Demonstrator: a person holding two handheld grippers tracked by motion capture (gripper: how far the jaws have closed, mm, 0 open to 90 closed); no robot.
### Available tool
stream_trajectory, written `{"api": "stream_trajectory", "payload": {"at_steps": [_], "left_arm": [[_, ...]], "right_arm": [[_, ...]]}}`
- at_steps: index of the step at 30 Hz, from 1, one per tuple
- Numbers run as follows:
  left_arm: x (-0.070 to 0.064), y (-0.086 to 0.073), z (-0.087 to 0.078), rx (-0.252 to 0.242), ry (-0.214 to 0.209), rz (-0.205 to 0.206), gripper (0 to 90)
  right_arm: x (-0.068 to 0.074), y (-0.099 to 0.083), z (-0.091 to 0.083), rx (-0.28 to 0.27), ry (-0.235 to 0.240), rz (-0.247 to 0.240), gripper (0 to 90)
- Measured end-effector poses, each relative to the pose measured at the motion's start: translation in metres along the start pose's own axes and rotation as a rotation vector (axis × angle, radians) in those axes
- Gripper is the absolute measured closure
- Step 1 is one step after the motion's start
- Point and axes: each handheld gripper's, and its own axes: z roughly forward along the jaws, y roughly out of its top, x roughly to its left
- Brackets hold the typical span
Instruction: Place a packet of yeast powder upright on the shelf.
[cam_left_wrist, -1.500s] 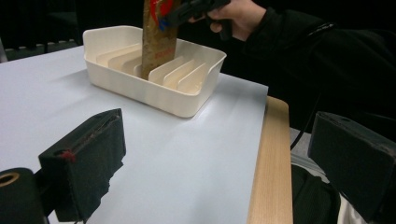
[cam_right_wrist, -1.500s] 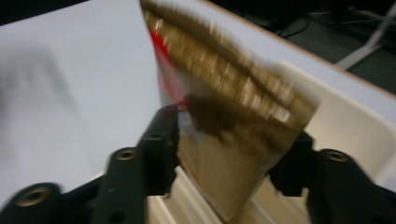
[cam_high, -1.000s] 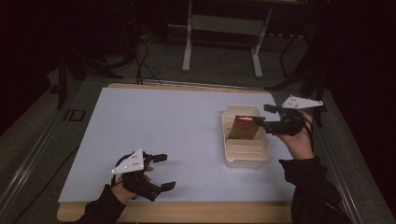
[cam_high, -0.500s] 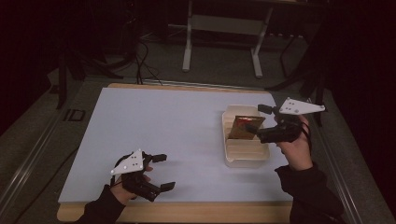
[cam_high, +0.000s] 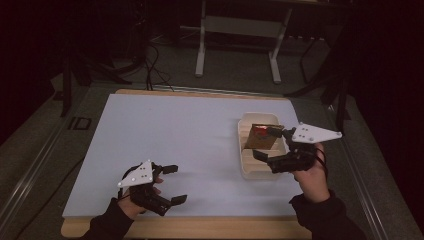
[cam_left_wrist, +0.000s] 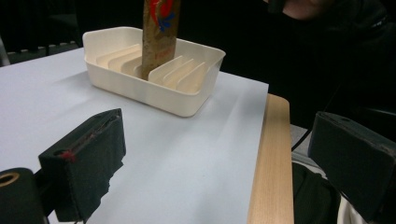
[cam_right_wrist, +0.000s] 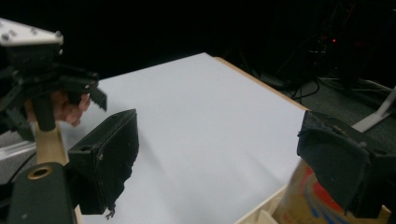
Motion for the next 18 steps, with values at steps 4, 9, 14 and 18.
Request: {"api": "stream_trajectory", "payload": {"at_steps": [4, 9, 14, 18], "left_arm": [[0.0, 0.0, 0.001, 0.001, -0.002, 0.007, 4.7], [0.0, 0.0, 0.0, -0.002, -0.002, 0.0, 4.6], [-0.001, -0.001, 0.0, 0.001, -0.002, 0.004, 4.7], [-0.001, 0.0, -0.001, -0.002, -0.002, 0.007, 4.7]], "right_arm": [[0.012, -0.008, 0.005, 0.009, 0.014, -0.013, 13.1], [0.027, -0.015, 0.008, 0.015, 0.026, -0.021, 13.4], [0.037, -0.023, 0.01, 0.018, 0.033, -0.035, 13.4], [0.043, -0.033, 0.011, 0.026, 0.051, -0.016, 13.4]]}}
